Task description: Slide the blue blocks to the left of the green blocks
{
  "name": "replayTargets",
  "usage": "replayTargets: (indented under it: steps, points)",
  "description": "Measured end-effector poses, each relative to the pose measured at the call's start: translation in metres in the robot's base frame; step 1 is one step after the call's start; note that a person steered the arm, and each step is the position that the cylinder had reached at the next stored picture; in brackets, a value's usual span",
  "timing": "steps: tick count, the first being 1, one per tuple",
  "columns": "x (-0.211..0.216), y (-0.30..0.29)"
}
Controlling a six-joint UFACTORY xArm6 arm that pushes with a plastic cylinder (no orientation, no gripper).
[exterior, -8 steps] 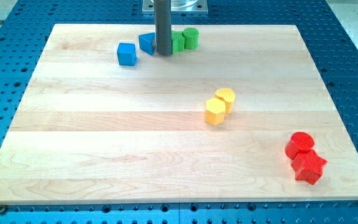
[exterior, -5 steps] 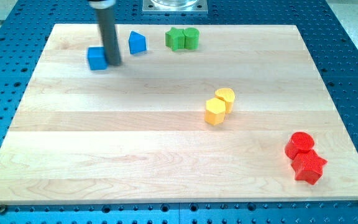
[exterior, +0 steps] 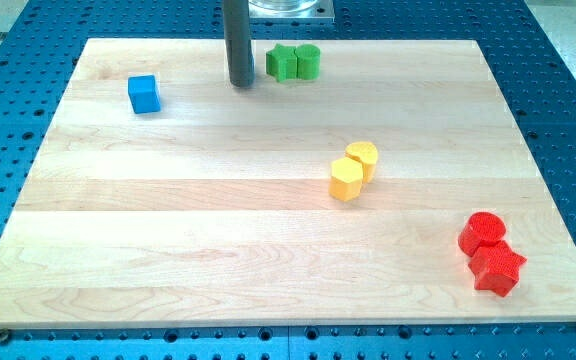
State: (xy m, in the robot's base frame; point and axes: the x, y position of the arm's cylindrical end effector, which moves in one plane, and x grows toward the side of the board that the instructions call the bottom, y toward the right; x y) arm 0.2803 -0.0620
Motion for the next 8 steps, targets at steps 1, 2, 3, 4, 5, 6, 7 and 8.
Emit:
replayTargets:
  steps: [1, 2, 3, 4, 5, 6, 7, 8]
  points:
    - [0.045, -0.034]
    - [0.074, -0.14]
    - [0.061, -0.177]
    - [0.047, -0.142]
    - [0.047, -0.06]
    - [0.047, -0.096]
    - [0.015, -0.073]
    - [0.012, -0.046]
